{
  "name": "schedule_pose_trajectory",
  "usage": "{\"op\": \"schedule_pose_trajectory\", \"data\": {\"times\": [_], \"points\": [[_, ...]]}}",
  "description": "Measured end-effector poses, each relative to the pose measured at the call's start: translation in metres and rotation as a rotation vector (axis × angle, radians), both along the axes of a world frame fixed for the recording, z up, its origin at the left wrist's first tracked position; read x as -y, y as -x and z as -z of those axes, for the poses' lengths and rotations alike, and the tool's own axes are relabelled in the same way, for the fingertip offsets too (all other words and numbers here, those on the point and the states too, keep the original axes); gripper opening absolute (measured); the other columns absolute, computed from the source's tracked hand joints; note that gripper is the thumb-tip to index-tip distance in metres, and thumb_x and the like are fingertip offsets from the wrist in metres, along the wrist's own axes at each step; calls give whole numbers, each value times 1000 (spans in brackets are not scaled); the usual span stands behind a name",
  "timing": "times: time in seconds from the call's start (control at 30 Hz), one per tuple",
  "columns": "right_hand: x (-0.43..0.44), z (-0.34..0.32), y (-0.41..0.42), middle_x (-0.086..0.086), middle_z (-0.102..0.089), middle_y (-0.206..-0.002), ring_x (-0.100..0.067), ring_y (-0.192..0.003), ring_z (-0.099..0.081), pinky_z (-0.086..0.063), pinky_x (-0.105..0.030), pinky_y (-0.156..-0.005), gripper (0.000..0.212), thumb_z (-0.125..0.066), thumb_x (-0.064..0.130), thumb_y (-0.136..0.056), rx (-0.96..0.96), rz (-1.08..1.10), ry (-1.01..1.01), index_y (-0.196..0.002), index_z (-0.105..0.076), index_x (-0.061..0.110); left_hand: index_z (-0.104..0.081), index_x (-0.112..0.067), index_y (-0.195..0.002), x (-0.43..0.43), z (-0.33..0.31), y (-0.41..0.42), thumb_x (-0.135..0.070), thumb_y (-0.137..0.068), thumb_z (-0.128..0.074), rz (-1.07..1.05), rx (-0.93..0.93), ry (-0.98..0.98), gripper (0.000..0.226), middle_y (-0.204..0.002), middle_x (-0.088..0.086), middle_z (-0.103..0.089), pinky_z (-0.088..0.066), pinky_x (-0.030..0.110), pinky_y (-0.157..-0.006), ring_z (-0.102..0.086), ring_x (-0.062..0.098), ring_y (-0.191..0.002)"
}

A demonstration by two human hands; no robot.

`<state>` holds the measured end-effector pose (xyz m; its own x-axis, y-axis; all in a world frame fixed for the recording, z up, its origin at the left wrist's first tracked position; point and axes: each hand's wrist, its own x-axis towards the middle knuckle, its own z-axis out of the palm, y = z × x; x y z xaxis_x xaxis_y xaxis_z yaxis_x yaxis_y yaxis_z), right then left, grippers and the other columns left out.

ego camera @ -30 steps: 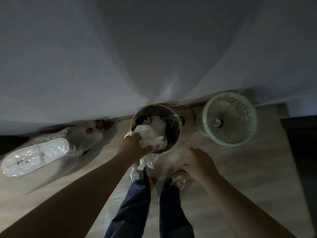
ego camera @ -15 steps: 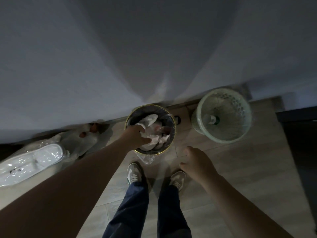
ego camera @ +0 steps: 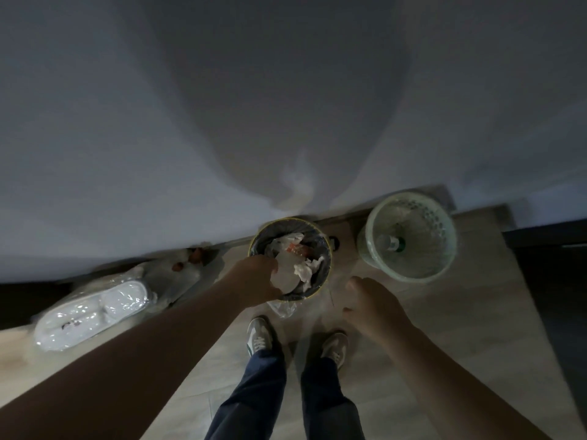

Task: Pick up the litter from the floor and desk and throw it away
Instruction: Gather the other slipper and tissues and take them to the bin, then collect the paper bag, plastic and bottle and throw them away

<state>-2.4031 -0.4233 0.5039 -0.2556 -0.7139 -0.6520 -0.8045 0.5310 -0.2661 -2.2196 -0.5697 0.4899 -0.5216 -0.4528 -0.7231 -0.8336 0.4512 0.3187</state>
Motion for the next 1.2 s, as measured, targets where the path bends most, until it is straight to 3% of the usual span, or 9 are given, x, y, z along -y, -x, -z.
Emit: {"op": "schedule_pose_trajectory", "data": {"times": [0.23,0.43,0.53,0.73,0.9,1.07,1.2], "points": [[30,-112,-1,-5,-60,-115,-22,-110,-56,-45,-30,-84,39,-67,24,-82,68,-69,210,-118,-58,15,-52,-21,-129,1,-138,-22,-39,-83,-66,-63,-121,136,52,-124,3,-57,-44,31,-96,-54,21,-115],[58,-240,13,3,-58,-111,-17,-105,-56,-45,-29,-83,40,-67,33,-81,101,-298,406,-117,-56,22,-51,-28,-128,-15,-262,-44,-42,-84,-65,-175,-176,306,49,-123,-5,-56,-40,21,-91,-54,11,-111],[71,-310,22,10,-55,-119,-9,-109,-53,-41,-23,-86,46,-66,40,-83,106,-475,499,-125,-53,28,-48,-31,-131,-28,-329,-46,-45,-84,-66,-255,-220,403,52,-122,-10,-57,-42,18,-91,-55,7,-107],[89,-447,17,10,-57,-120,-8,-107,-54,-44,-25,-89,42,-65,39,-83,50,-748,758,-123,-56,28,-50,-32,-130,-60,-458,-62,-48,-83,-65,-390,-262,723,51,-119,-13,-58,-42,14,-85,-56,2,-104],[82,-548,-27,16,-58,-111,-4,-103,-55,-43,-24,-90,35,-67,38,-82,113,-903,990,-115,-60,30,-50,-35,-130,-107,-554,-99,-50,-84,-63,-516,-237,991,51,-119,-16,-57,-42,13,-84,-55,1,-103],[60,-619,-93,19,-60,-108,0,-103,-55,-45,-25,-92,33,-67,37,-82,229,-1010,1191,-114,-60,32,-50,-37,-130,-169,-620,-147,-51,-84,-62,-641,-210,1176,51,-119,-17,-55,-48,20,-90,-54,-1,-101],[34,-657,-164,23,-57,-113,5,-105,-52,-41,-15,-92,38,-66,39,-83,326,-1139,1261,-119,-58,36,-50,-35,-131,-232,-651,-198,-49,-83,-64,-753,-153,1290,52,-122,-16,-55,-48,20,-92,-55,-1,-104]]}}
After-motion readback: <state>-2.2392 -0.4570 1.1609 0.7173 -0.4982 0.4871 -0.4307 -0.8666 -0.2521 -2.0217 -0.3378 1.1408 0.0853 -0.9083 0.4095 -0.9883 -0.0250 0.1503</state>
